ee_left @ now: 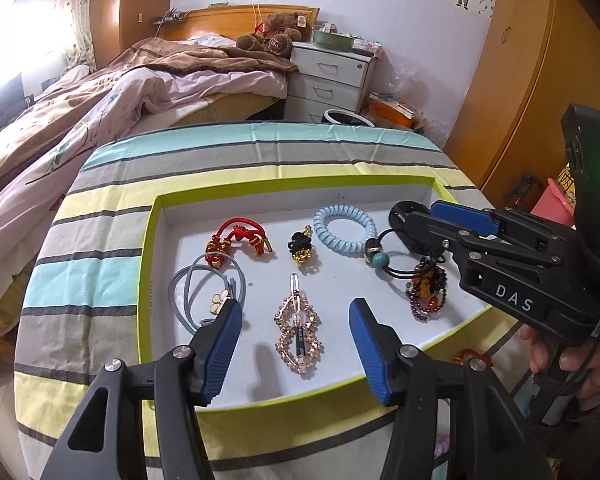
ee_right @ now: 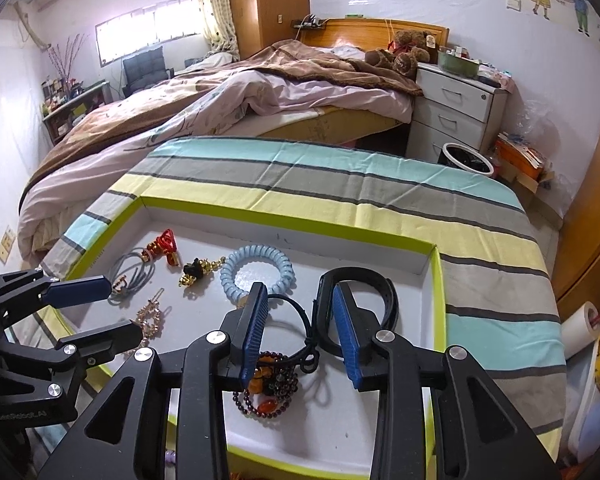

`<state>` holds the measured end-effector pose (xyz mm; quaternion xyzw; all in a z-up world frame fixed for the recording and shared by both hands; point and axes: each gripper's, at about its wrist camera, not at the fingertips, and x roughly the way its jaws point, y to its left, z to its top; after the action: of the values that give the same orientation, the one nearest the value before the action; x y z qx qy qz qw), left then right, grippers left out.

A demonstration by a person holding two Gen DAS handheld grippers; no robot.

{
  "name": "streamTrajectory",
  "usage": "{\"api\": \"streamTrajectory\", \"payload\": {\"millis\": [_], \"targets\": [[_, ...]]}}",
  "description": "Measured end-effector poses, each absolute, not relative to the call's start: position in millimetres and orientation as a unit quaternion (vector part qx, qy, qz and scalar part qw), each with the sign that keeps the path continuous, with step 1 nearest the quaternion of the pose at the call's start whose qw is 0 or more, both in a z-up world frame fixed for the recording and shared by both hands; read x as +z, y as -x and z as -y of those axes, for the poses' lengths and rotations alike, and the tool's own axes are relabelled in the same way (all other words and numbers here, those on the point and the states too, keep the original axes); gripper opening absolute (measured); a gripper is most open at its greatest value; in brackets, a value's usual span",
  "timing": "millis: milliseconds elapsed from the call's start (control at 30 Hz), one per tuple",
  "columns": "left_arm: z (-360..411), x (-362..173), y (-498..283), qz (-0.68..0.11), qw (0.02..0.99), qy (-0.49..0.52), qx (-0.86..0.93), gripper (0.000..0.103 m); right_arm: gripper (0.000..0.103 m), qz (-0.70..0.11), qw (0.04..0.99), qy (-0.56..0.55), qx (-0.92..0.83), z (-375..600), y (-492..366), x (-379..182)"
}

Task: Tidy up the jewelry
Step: 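Withdraw both open tools from the box toward the remaining items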

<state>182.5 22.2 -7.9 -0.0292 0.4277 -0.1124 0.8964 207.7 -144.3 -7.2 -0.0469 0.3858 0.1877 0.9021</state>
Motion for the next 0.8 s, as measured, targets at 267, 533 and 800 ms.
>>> {"api": "streamTrajectory", "payload": {"millis": [267, 533, 800], "targets": [[-21.2, 6.5, -157.8, -0.412, 0.904, 0.028, -0.111, 0.055, 0.037, -0.364, 0.909, 0.034, 0.198, 150.8, -183.2, 9.8], [-20.6, 16.1, -126.5, -0.4, 0.911, 0.029, -0.099, 0.056, 0.045, -0.351, 0.914, 0.009, 0.203, 161.5, -151.0, 19.5], [-20.7, 12.8, -94.1, -0.4, 0.909, 0.044, -0.106, 0.056, 0.045, -0.347, 0.917, -0.001, 0.197, 175.0, -116.0, 18.1]]}}
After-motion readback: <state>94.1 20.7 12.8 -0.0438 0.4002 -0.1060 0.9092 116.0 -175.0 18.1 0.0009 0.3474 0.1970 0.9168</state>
